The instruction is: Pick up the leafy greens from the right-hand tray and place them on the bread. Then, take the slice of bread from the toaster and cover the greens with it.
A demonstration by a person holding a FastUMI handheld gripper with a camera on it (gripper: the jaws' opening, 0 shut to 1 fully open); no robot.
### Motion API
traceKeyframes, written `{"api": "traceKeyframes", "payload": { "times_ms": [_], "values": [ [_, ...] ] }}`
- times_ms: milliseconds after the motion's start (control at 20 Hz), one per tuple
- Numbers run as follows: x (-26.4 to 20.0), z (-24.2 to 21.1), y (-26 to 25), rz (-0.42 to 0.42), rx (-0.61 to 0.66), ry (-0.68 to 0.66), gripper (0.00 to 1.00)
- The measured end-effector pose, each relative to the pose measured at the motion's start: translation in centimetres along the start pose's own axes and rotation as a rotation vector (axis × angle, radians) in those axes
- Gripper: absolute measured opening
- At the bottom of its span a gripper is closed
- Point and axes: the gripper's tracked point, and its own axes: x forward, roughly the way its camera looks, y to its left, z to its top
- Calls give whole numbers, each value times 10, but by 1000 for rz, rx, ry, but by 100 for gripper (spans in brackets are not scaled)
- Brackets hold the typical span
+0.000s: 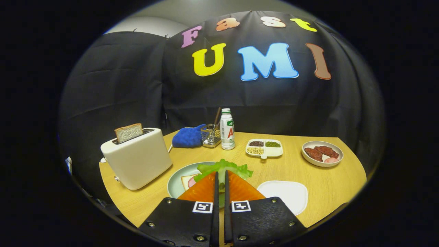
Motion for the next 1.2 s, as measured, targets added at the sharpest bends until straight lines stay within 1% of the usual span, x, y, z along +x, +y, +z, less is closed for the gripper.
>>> {"api": "traceKeyframes", "payload": {
  "times_ms": [300, 700, 950, 1100, 1150, 1200],
  "values": [
    [22, -4, 28, 35, -17, 11, 6],
    [46, -25, 45, 40, -10, 50, 6],
    [51, -49, 44, 21, -2, 84, 6],
    [51, -59, 38, -12, 3, 113, 6],
    [53, -62, 40, -9, 11, 116, 8],
    [50, -63, 36, -30, 13, 122, 9]
  ]
}}
